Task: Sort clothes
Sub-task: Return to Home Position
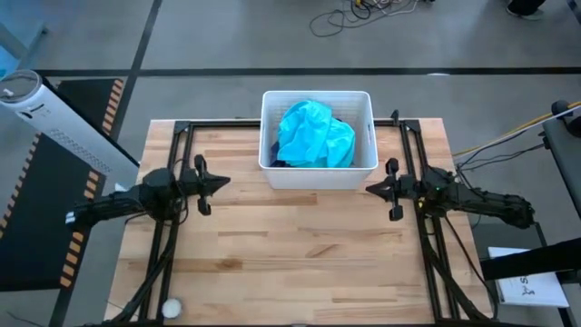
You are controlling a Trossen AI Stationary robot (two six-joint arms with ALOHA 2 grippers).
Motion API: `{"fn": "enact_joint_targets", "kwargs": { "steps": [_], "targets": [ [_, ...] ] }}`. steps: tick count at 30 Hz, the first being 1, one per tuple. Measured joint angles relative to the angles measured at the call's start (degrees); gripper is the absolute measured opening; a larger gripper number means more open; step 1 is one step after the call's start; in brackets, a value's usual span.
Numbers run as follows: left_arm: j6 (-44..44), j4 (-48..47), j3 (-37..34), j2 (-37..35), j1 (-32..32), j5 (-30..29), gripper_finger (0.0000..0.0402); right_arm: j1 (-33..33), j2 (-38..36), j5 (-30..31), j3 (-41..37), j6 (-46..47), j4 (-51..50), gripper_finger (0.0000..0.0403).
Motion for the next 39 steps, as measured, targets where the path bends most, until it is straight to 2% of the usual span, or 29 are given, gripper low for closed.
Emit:
{"fn": "enact_joint_targets", "kwargs": {
  "steps": [10, 18, 20, 30, 39],
  "targets": [
    [1.1, -1.8, 0.0, -0.6, -0.6, -0.6, 0.0, 0.1, 5.1, 1.6, 0.0, -0.3, -0.5, 0.0],
    [2.5, -1.9, 0.0, -0.7, -0.6, -1.0, 0.0, 0.5, 0.1, 1.3, 0.0, -1.1, -0.5, 0.0],
    [2.8, -1.9, 0.0, -0.8, -0.6, -1.1, 0.0, 0.5, -1.7, 2.9, 0.0, -2.0, -0.7, 0.0],
    [3.0, -1.7, 0.0, -0.5, -0.5, -2.8, 0.0, 0.5, -1.5, 12.2, -0.1, -5.4, -1.7, 0.0],
    [2.8, -1.4, -0.1, -0.1, -0.5, -2.9, 0.0, 0.5, -1.0, 12.8, -0.1, -5.0, -1.4, 0.0]
  ]
}}
